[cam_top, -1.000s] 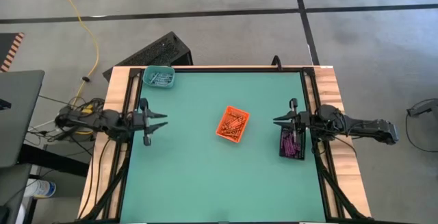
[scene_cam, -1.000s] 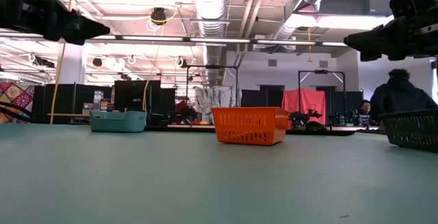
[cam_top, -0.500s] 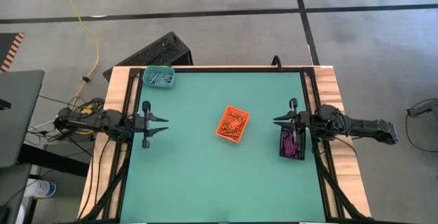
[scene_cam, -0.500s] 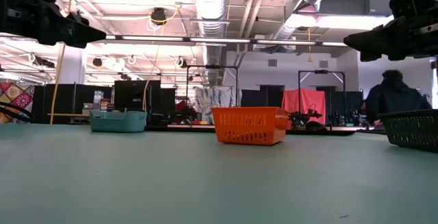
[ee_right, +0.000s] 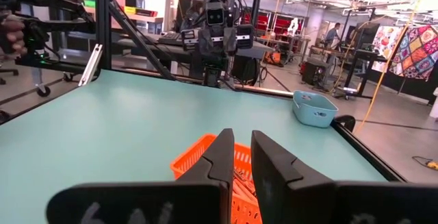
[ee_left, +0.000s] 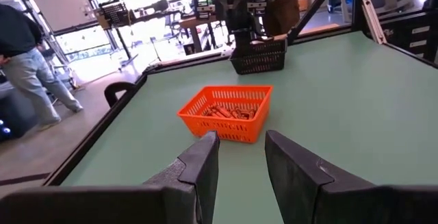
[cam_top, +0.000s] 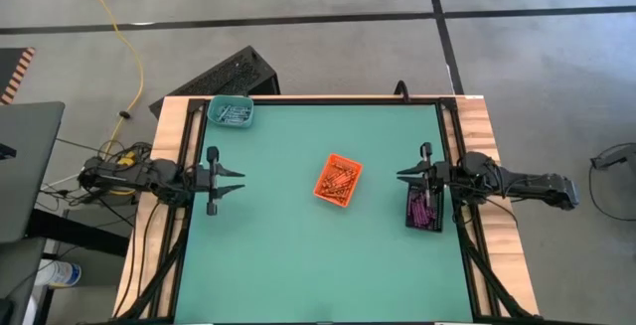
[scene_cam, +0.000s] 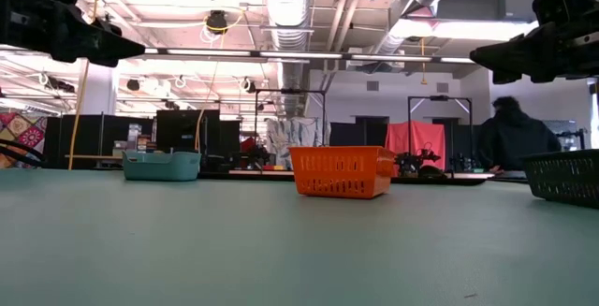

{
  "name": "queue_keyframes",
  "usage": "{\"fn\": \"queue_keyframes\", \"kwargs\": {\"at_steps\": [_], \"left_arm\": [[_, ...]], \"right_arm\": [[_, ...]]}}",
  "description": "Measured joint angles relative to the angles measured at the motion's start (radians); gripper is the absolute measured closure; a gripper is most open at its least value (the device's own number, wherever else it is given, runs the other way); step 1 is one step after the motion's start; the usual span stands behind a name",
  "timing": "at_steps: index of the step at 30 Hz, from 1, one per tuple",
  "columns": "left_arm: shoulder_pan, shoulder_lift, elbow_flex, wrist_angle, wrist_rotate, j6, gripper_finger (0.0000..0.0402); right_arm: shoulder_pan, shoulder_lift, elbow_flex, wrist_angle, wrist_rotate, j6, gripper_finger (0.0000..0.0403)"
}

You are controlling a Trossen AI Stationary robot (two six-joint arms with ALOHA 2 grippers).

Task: Sort crayons
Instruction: Return to Home Position

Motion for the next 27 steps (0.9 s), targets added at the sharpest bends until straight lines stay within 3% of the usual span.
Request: {"fn": "queue_keyframes", "kwargs": {"at_steps": [19,27], "left_arm": [[0.000,0.000,0.000,-0.244,-0.001,-0.105,0.0292],[0.000,0.001,0.003,-0.256,0.000,-0.105,0.0292]], "right_arm": [[0.000,0.000,0.000,0.002,0.000,-0.003,0.0347],[0.000,0.000,0.000,0.003,0.000,-0.003,0.0347]]}}
